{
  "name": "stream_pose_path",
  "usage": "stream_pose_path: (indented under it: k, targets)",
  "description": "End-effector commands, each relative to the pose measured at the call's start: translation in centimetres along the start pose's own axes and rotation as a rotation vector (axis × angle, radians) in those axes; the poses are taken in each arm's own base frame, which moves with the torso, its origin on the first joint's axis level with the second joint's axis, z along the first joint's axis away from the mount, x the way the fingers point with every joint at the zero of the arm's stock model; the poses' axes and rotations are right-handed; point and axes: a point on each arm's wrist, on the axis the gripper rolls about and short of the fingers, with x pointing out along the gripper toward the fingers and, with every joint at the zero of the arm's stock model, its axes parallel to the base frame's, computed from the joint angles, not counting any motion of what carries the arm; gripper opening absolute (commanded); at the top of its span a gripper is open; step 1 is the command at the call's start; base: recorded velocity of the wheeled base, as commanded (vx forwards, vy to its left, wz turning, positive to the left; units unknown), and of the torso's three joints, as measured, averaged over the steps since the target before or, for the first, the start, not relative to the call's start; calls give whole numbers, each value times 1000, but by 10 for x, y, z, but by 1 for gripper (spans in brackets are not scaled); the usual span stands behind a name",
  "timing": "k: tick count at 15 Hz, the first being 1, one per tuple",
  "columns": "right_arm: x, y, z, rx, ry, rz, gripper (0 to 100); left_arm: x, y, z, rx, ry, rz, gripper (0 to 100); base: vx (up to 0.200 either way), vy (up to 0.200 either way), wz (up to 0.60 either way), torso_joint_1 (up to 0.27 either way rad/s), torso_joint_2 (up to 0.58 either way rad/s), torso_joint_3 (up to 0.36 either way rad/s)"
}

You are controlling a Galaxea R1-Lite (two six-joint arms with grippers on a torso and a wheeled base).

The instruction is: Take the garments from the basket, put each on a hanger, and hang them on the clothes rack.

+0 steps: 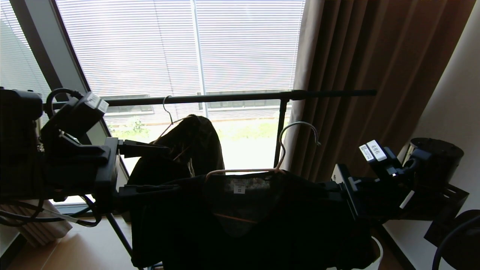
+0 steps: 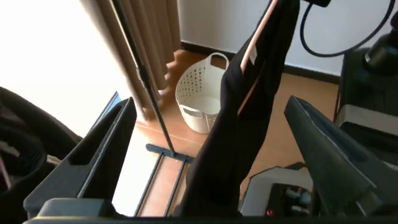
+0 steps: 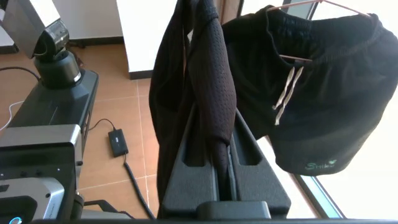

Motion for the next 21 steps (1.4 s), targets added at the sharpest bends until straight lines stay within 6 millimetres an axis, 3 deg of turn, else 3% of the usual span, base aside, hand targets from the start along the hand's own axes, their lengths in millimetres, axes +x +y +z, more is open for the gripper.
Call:
stream_pose_path:
  k: [1,8,16,17,21]
  targets:
    - [0,0,-1,3,1,1,0,16,2,0,14,33,-27,100,0,0,0,0,0,0]
    - [4,6,-2,-13,6,25,0,47,-1,-10,80,69,-134,100,0,0,0,0,0,0]
    - [6,10,-2,-41,6,37,0,57,-9,-13,71,85,-179,100,0,0,0,0,0,0]
    - [6,10,-1,-43,5,37,0,57,-9,-14,69,87,-180,0,0,0,0,0,0,0]
    - [6,9,0,-48,2,35,0,55,-10,-12,79,79,-177,0,0,0,0,0,0,0]
